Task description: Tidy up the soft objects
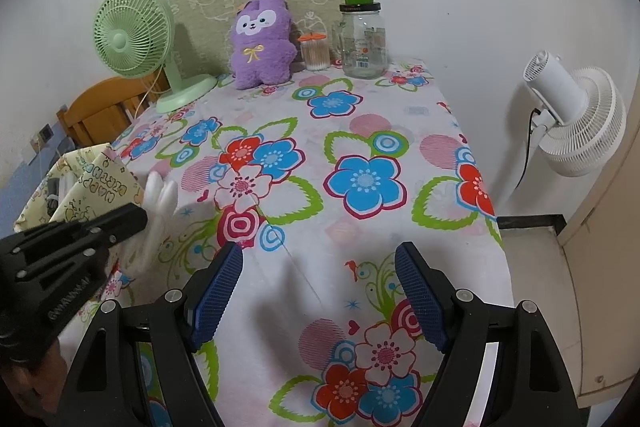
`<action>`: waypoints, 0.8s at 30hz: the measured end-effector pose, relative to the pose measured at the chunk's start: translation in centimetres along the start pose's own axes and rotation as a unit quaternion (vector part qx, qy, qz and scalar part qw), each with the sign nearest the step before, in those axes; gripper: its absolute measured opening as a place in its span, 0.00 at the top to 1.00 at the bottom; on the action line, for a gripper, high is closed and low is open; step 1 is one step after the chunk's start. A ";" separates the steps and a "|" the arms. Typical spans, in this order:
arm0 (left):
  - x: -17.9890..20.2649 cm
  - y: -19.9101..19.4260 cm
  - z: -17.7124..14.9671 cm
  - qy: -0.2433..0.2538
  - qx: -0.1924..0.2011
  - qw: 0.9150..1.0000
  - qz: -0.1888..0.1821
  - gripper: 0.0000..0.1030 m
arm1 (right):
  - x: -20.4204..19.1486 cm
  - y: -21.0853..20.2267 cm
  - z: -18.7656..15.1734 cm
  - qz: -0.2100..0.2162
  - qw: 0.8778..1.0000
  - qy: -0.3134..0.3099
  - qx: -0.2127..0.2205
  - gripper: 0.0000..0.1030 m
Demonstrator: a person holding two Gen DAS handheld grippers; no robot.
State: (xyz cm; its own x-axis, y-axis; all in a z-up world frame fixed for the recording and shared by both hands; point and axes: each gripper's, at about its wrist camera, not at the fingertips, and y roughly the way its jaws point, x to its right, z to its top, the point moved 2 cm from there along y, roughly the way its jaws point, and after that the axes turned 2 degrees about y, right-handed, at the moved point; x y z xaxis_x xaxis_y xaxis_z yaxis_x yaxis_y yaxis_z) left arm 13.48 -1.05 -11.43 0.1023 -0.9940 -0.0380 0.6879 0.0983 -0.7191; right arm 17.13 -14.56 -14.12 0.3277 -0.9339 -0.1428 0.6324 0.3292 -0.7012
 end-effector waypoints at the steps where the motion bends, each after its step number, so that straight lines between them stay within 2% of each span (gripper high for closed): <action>1: 0.0 -0.2 0.1 0.000 0.003 1.000 -0.002 1.00 | -0.1 -0.1 0.0 0.001 1.000 0.000 0.001 0.21; 11: -0.2 -3.0 0.9 -0.006 0.040 0.999 -0.031 1.00 | -0.6 -0.4 0.1 0.002 1.000 -0.004 0.006 0.21; 24: -2.8 -6.8 2.1 -0.023 0.088 0.996 -0.026 1.00 | -4.3 -2.7 2.2 0.015 0.998 -0.035 0.049 0.21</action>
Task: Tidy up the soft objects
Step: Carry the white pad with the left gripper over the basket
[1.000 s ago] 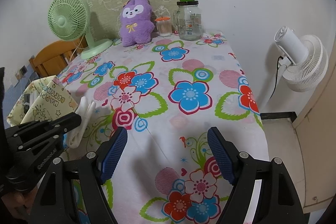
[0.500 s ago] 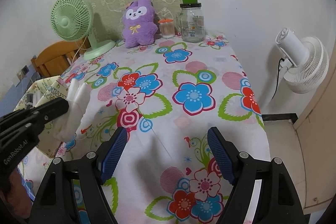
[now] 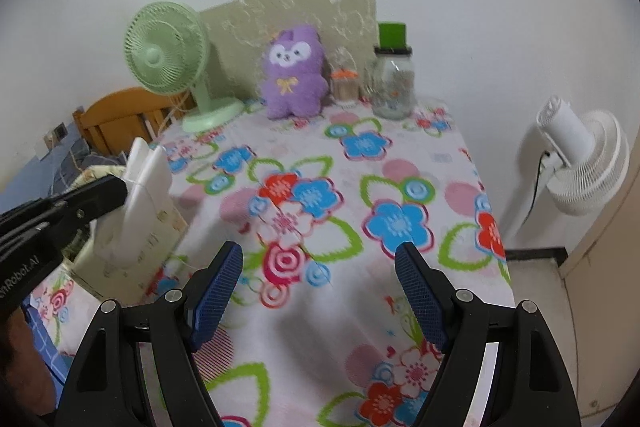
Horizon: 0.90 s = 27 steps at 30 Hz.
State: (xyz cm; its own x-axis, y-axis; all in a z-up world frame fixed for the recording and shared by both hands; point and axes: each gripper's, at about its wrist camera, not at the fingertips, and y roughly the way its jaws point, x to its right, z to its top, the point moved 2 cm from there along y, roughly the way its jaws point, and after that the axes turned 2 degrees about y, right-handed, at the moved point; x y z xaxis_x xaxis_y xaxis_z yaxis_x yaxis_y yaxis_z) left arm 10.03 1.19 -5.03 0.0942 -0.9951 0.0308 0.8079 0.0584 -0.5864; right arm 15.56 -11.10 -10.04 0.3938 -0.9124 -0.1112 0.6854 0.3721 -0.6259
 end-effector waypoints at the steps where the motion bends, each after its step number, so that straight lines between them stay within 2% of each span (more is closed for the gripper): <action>1: -0.2 -0.2 0.1 -0.001 0.002 1.000 0.001 1.00 | -0.4 -0.2 0.3 0.002 1.000 -0.003 0.004 0.21; 12: -4.7 -3.2 1.8 -0.031 0.042 0.998 0.027 1.00 | -5.3 -1.9 3.5 0.025 0.998 -0.041 0.044 0.21; 18: -7.4 -4.0 2.0 -0.046 0.048 0.997 0.039 1.00 | -9.1 -1.9 4.7 0.045 0.995 -0.073 0.053 0.21; 27: -10.9 -5.0 2.2 -0.057 0.053 0.996 0.052 1.00 | -12.7 -1.4 5.8 0.063 0.992 -0.089 0.059 0.21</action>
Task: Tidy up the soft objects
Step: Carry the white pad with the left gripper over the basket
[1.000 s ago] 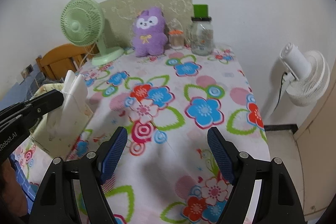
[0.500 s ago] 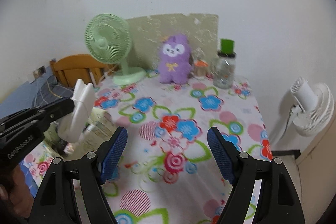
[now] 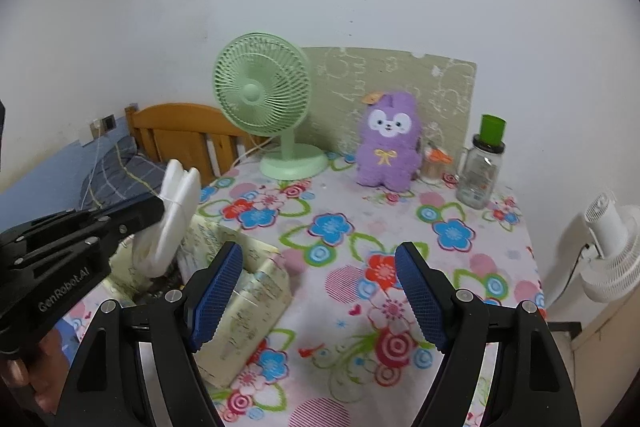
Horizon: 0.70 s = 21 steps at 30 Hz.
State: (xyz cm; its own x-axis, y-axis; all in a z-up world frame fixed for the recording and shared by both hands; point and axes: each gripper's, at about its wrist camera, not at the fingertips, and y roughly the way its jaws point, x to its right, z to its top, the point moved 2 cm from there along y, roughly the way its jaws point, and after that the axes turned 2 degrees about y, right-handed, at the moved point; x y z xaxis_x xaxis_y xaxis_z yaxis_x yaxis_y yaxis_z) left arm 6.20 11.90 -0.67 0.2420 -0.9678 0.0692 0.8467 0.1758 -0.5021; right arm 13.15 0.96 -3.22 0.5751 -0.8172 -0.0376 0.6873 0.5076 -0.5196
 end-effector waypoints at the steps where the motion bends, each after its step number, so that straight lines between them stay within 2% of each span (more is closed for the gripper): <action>1: -0.3 0.1 0.0 -0.002 0.000 1.000 0.000 1.00 | -0.4 0.1 0.1 0.002 1.000 -0.003 0.000 0.21; 21: -7.6 1.8 -0.5 -0.055 -0.015 0.998 0.028 1.00 | -6.7 4.1 1.8 0.025 0.998 -0.048 -0.019 0.21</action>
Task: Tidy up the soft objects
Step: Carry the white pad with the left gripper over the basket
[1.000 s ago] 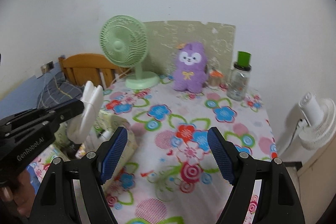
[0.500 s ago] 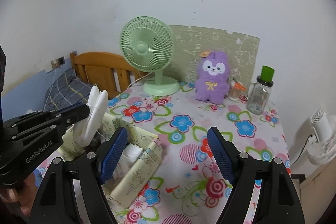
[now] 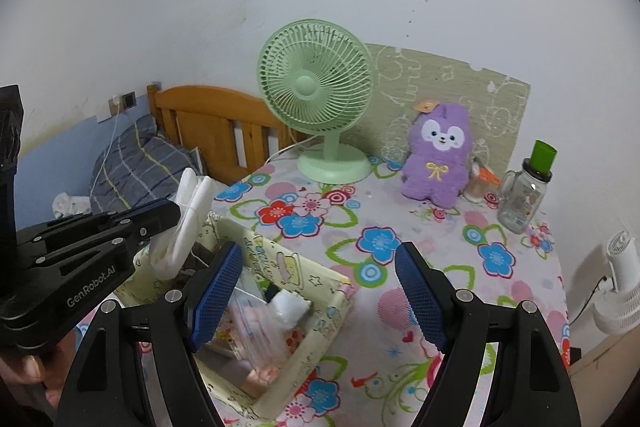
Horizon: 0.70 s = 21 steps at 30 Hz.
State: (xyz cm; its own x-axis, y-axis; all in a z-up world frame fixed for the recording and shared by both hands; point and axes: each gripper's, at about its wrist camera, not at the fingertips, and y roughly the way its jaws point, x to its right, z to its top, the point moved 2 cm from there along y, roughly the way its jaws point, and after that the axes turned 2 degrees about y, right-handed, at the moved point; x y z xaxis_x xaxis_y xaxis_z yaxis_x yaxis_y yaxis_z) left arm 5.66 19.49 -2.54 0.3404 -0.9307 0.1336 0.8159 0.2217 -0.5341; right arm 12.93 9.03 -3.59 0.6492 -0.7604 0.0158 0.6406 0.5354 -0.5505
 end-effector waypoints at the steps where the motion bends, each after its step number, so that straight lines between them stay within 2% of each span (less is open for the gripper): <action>1: -0.3 0.2 0.0 -0.002 -0.002 1.000 0.001 1.00 | -0.2 0.2 0.0 0.001 1.000 -0.001 -0.002 0.21; 17: -2.4 1.7 -0.4 -0.019 -0.024 1.000 0.003 1.00 | -1.5 2.3 0.3 0.010 1.000 -0.012 -0.018 0.21; 18: -2.5 1.7 -0.4 -0.020 -0.024 1.000 0.002 0.97 | -1.5 2.3 0.3 0.009 1.000 -0.013 -0.019 0.21; 20: -2.4 1.8 -0.4 -0.017 -0.025 1.000 0.005 0.81 | -1.6 2.3 0.3 0.009 1.000 -0.013 -0.019 0.21; 21: -2.4 1.7 -0.4 -0.016 -0.024 1.000 0.005 0.64 | -1.6 2.4 0.3 0.009 1.000 -0.014 -0.019 0.21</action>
State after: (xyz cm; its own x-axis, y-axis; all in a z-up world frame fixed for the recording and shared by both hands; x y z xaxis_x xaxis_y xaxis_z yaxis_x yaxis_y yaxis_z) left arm 6.06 21.97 -4.13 0.3630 -0.9189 0.1546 0.7892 0.2150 -0.5753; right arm 13.55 11.59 -4.67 0.6712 -0.7407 0.0283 0.6132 0.5334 -0.5827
